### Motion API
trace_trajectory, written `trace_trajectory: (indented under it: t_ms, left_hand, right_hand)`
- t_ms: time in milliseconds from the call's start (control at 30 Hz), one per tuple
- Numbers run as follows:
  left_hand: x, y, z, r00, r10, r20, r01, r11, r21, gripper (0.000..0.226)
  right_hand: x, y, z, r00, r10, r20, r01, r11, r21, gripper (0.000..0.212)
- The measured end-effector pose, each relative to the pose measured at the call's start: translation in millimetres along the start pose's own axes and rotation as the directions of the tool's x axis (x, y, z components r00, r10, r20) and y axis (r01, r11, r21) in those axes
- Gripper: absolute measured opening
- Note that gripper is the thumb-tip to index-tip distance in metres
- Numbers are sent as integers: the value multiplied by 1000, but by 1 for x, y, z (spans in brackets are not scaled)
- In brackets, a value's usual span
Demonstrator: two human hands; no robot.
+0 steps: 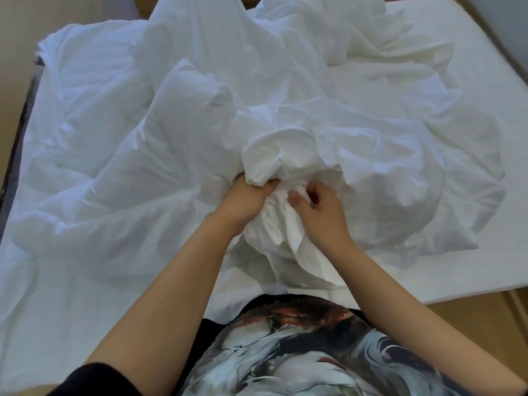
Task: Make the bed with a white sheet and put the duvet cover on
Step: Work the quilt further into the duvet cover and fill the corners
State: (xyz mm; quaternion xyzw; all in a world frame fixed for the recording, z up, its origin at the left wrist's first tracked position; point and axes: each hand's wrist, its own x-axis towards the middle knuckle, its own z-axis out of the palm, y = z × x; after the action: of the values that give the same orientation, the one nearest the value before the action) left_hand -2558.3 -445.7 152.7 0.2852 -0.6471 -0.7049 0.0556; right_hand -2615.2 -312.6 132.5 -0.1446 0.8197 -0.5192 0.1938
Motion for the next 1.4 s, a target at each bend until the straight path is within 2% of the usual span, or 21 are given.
trace_trajectory:
  t_ms: [67, 133, 233, 333, 400, 567, 667, 733, 833, 867, 933, 1000, 1067, 1167, 1400]
  left_hand:
    - [1, 1, 1, 1000, 4, -24, -5, 1000, -7, 16]
    - [2, 1, 1, 1000, 9, -23, -8, 1000, 22, 14]
    - [-1, 1, -2, 1000, -6, 28, 6, 1000, -14, 26]
    - [-2, 0, -6, 996, -38, 76, 40, 999, -20, 32]
    - [-1, 0, -6, 999, -41, 33, 41, 999, 16, 24]
    - [-2, -6, 3, 999, 35, -30, -31, 992, 125, 17]
    - [-1, -9, 5, 998, 51, -30, -48, 994, 102, 17]
    - [-2, -10, 4, 999, 48, -15, -48, 999, 21, 22]
    - [-4, -11, 1, 1000, 13, 6, -13, 997, -81, 23]
    - [-4, -12, -1, 1000, 2, 12, -1, 996, -93, 23]
    - [-3, -12, -6, 999, 6, 33, -3, 997, -79, 30]
    - [-4, -9, -10, 994, 13, 107, -11, 1000, -15, 42]
    - [-4, -8, -12, 986, 24, 164, -36, 997, 72, 50]
    - [-4, -8, -13, 992, 53, 117, -76, 976, 202, 55]
    - [-3, -5, -15, 990, 51, 135, -85, 961, 264, 50]
  right_hand:
    - [-2, 1, -1, 992, 31, 122, -44, 994, 103, 5]
    - [-2, 3, -5, 986, 41, 159, -67, 986, 156, 15]
    - [-1, 6, -8, 997, 10, 74, -17, 996, 93, 26]
    - [2, 5, -9, 999, 7, 43, -9, 998, 61, 23]
    - [2, 8, -11, 992, -1, 128, -8, 998, 70, 21]
    - [-4, 17, -20, 954, -12, 298, -30, 990, 135, 42]
    - [-6, 20, -21, 926, -15, 377, -7, 998, 59, 44]
    - [-6, 22, -18, 953, -15, 302, 28, 999, -41, 38]
    - [-3, 18, -12, 989, -20, 145, 42, 988, -149, 17]
    - [-4, 16, -10, 992, -36, 123, 55, 987, -148, 20]
    - [-8, 11, -8, 994, -42, 104, 47, 998, -45, 28]
    - [-13, 2, -10, 993, -6, 116, -12, 987, 157, 27]
    - [-15, -5, -13, 991, 33, 129, -74, 942, 326, 27]
    - [-12, -8, -16, 981, 126, 150, -186, 839, 512, 27]
    - [-14, -7, -11, 965, 189, 180, -260, 738, 622, 20]
